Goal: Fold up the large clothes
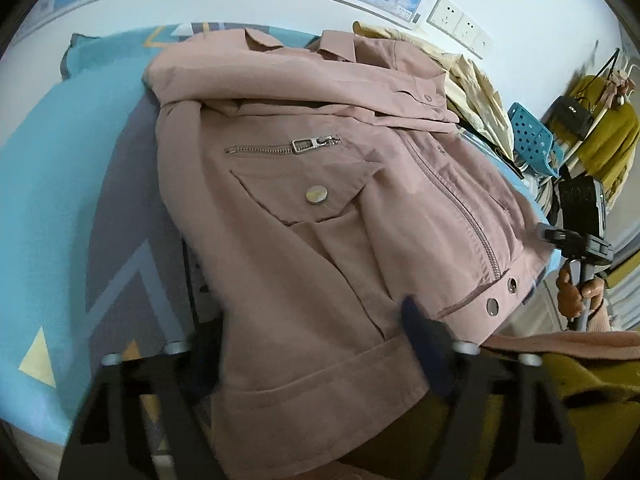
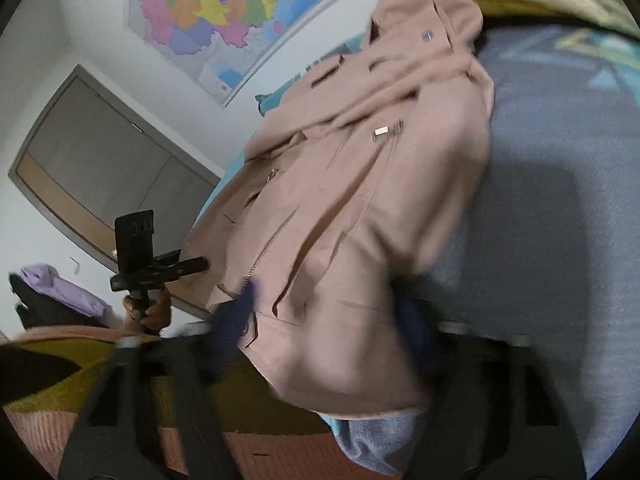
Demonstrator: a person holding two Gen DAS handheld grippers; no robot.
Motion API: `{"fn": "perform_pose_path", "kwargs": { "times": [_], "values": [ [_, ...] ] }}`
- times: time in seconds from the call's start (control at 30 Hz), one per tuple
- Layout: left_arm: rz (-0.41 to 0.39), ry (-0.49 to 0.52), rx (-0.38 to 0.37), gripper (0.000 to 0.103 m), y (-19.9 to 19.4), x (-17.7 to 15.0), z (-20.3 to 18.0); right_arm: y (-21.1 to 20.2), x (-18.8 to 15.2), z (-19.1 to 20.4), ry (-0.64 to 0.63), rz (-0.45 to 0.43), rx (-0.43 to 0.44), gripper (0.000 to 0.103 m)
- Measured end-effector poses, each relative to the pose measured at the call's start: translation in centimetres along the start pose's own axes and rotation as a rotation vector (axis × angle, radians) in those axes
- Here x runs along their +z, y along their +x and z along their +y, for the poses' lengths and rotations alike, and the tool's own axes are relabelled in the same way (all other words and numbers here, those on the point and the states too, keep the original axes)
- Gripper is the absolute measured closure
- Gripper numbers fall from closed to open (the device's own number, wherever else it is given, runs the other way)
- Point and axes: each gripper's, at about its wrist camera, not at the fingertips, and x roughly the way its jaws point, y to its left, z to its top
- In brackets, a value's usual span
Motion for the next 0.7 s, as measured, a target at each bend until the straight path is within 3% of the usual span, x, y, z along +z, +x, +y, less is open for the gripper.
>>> {"fn": "perform_pose_path", "kwargs": {
  "times": [0.03, 0.13, 0.3, 0.43, 0.57, 0.63, 0.67, 0.7],
  "values": [
    [0.004, -0.028, -0.01, 0.074, 0.0, 0.1, 0.3, 0.3, 0.0, -0.2, 0.022, 0.008, 0.01, 0.078],
    [-0.004, -0.09, -0.014, 0.092, -0.6, 0.3, 1.5, -0.4, -0.2, -0.3, 0.053, -0.023, 0.063, 0.091],
    [-0.087, -0.112, -0.062, 0.098, -4.7, 1.0, 2.1, -4.1, -0.4, 3.8, -0.045, -0.138, 0.157, 0.095],
    [-0.115, -0.101, -0.083, 0.098, -7.5, 0.9, 2.4, -5.0, -1.0, 6.3, -0.104, -0.132, 0.203, 0.096],
    [-0.025, -0.124, -0.076, 0.095, -5.2, -0.1, 3.7, -3.2, -1.8, 3.5, -0.014, -0.039, 0.138, 0.086],
    [0.011, -0.131, -0.059, 0.091, -4.1, -0.6, 4.4, -2.4, -2.5, 1.7, 0.047, -0.005, 0.085, 0.071],
    [0.028, -0.136, -0.066, 0.085, -3.5, -0.8, 4.7, -2.2, -2.8, 1.0, 0.073, 0.004, 0.075, 0.066],
    [0.037, -0.143, -0.068, 0.077, -3.1, -1.0, 4.9, -2.2, -3.1, 0.2, 0.1, 0.006, 0.063, 0.053]
  ]
}}
